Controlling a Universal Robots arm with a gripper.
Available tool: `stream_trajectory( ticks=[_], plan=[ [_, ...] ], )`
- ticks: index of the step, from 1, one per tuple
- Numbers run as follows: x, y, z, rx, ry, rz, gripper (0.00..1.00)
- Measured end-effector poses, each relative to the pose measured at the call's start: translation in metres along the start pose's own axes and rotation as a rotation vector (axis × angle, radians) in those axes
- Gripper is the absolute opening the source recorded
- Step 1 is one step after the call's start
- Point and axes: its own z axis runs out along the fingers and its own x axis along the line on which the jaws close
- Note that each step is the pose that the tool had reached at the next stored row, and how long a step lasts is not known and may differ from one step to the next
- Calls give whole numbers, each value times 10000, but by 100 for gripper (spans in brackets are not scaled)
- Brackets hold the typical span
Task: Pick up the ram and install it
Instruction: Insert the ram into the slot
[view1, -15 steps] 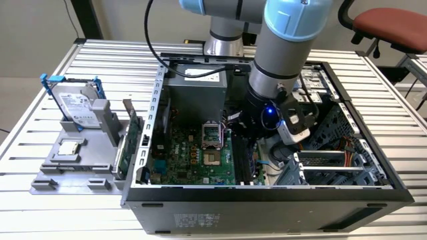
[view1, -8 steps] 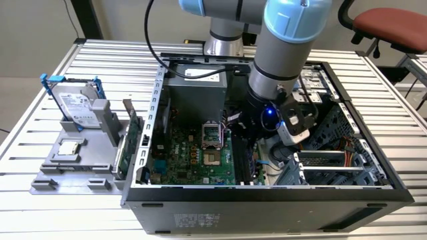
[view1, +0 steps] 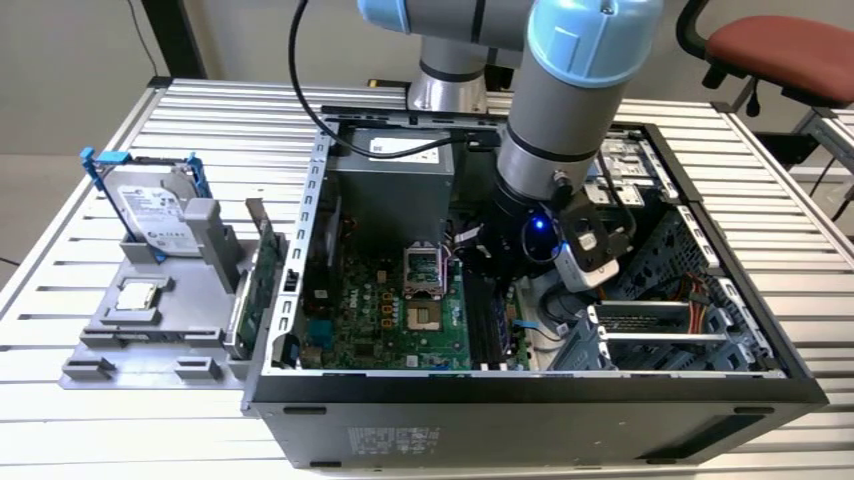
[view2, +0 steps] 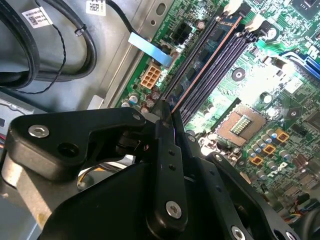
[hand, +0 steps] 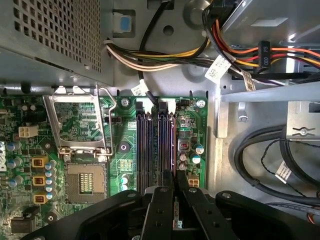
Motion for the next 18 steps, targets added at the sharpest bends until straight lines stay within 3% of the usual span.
stream_trajectory(
  ticks=[6,18],
  plan=[
    [0,0,57,-2,-1,0,0],
    [1,1,81,-2,0,226,0]
  ],
)
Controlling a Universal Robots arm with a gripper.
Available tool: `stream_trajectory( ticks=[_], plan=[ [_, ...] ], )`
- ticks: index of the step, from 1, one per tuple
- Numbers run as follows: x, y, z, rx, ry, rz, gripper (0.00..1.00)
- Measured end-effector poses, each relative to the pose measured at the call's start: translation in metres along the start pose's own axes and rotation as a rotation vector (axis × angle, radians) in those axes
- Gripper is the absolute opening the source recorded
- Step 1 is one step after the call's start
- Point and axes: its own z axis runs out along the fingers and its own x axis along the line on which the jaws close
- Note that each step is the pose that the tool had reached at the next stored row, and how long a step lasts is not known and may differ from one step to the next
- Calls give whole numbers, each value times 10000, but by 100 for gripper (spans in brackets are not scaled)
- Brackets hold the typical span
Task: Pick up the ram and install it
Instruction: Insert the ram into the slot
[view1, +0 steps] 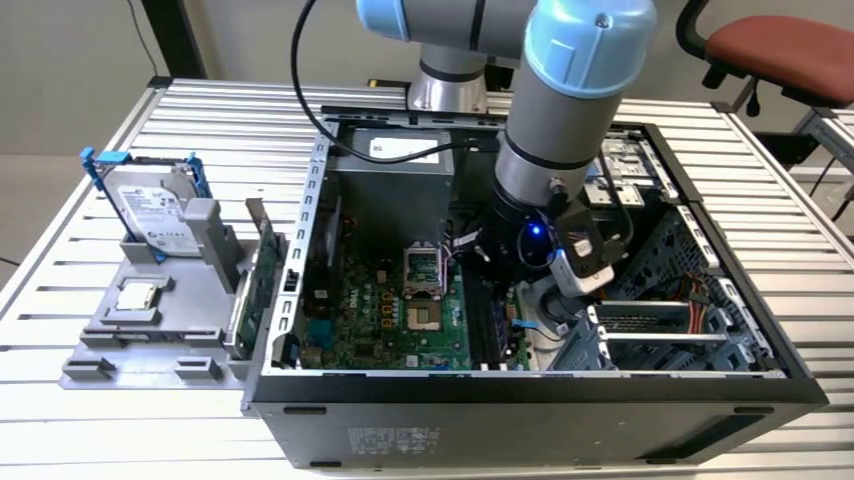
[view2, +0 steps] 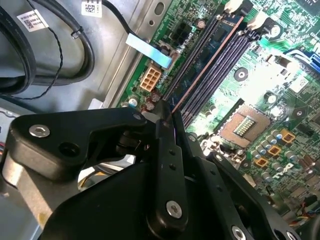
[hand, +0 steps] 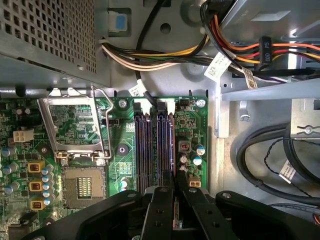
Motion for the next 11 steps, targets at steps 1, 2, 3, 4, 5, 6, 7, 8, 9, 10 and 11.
stream_trajectory(
  ticks=[1,2,3,4,5,6,7,8,9,10,11],
  plan=[
    [0,0,1,0,0,0,0],
    [0,0,0,1,0,0,0],
    [0,0,0,1,0,0,0],
    [0,0,1,1,0,0,0],
    [0,-1,1,1,0,0,0],
    [0,-1,5,2,0,0,0],
    [0,-2,19,9,1,-1,0],
    [0,-3,35,13,3,0,0],
    [1,-4,51,18,5,0,0],
    [0,-4,65,22,5,0,0],
    [0,-4,63,24,10,-1,0]
  ],
)
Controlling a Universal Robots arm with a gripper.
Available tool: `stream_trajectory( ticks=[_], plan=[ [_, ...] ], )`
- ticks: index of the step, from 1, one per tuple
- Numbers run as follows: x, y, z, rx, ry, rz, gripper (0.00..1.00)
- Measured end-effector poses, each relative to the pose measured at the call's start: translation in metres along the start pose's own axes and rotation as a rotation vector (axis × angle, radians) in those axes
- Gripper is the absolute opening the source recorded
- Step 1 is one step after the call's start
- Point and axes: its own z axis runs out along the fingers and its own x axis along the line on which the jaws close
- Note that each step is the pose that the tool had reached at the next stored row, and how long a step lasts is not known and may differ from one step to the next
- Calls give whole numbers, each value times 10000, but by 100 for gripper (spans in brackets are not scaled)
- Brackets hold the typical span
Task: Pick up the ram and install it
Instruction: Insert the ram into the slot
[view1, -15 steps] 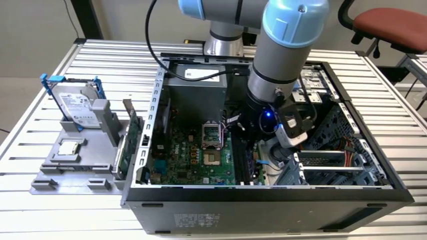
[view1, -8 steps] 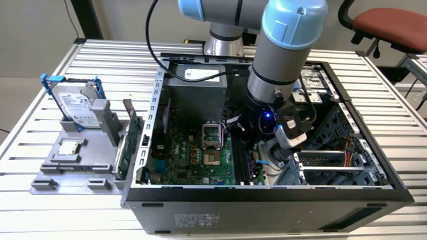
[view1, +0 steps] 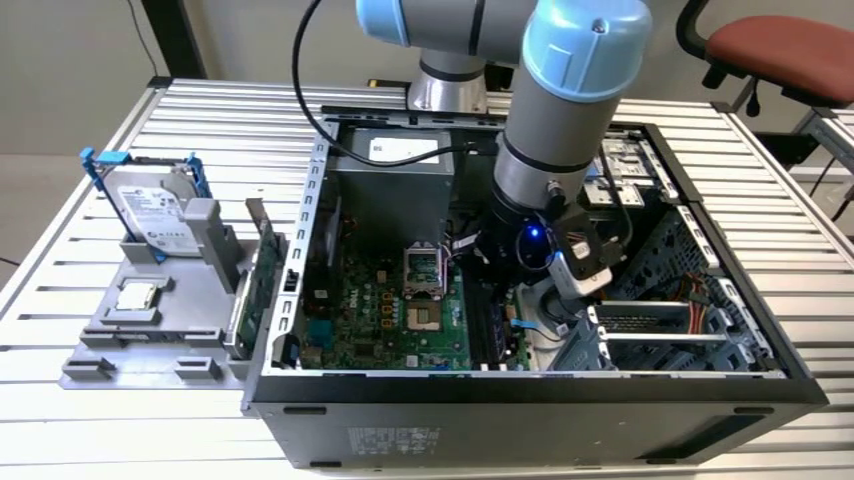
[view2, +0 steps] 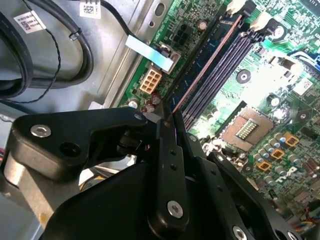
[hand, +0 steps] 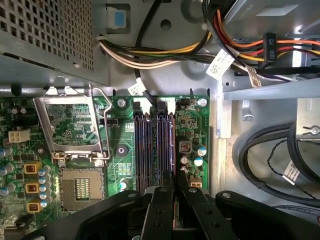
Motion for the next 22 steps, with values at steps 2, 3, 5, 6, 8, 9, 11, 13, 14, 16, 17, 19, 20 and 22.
stream_trajectory(
  ticks=[2,3,5,6,8,9,11,13,14,16,17,19,20,22],
  plan=[
    [1,-1,7,-13,2,0,0],
    [1,-1,7,-14,4,1,0],
    [-1,4,24,-61,-2,1,100],
    [-1,3,16,-36,7,0,100],
    [-1,-1,-31,-26,18,5,100],
    [-1,-1,-80,-27,18,11,100],
    [-1,-1,-169,-29,18,10,100],
    [-1,-2,-260,-27,18,12,100],
    [-1,-2,-305,-28,18,12,100],
    [-1,-2,-373,-24,18,11,100],
    [-1,-1,-372,-22,17,11,100],
    [-1,-1,-373,-22,17,11,0],
    [-1,-1,-374,-19,17,11,0],
    [-1,-1,-375,-20,18,11,0]
  ],
)
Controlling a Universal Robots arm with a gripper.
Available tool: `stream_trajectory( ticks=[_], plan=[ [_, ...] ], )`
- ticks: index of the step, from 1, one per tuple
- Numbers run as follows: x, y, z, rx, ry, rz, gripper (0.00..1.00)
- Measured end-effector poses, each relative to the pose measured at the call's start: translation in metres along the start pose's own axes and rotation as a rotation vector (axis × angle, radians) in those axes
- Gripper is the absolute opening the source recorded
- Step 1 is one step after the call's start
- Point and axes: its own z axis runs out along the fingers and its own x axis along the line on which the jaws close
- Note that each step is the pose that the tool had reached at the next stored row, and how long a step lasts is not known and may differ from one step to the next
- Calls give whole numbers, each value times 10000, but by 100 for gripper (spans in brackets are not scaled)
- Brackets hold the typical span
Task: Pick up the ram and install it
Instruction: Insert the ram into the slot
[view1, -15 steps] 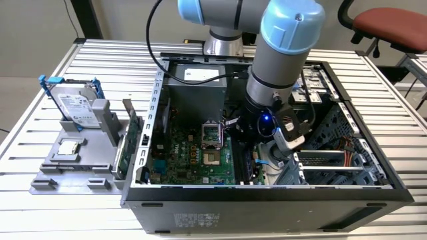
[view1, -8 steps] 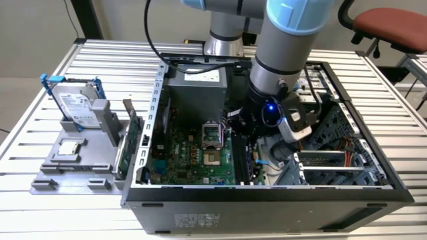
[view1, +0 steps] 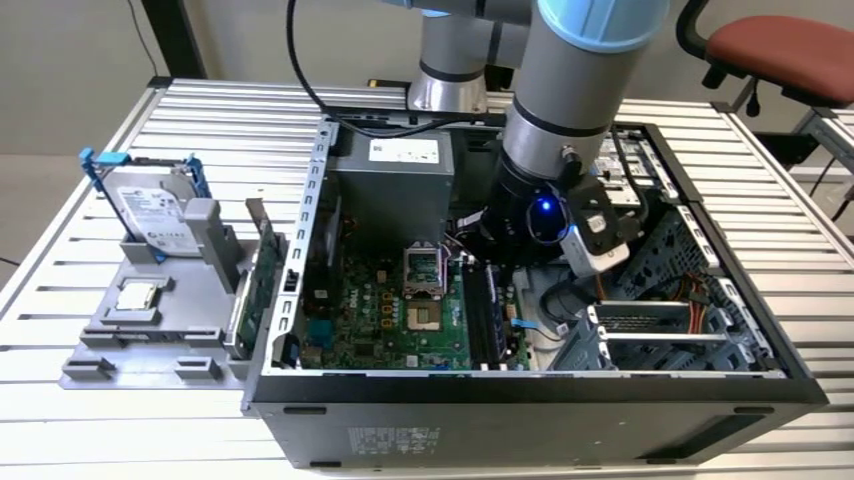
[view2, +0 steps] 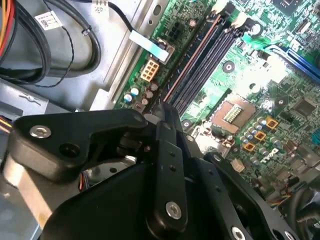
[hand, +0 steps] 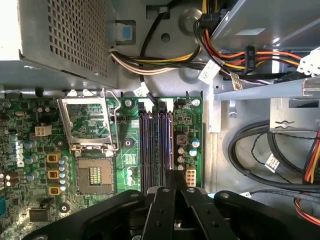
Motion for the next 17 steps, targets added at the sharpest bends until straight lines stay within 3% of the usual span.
stream_trajectory(
  ticks=[11,17],
  plan=[
    [1,-1,-5,2,3,-18,0],
    [2,-1,-5,3,1,-1068,0]
  ],
)
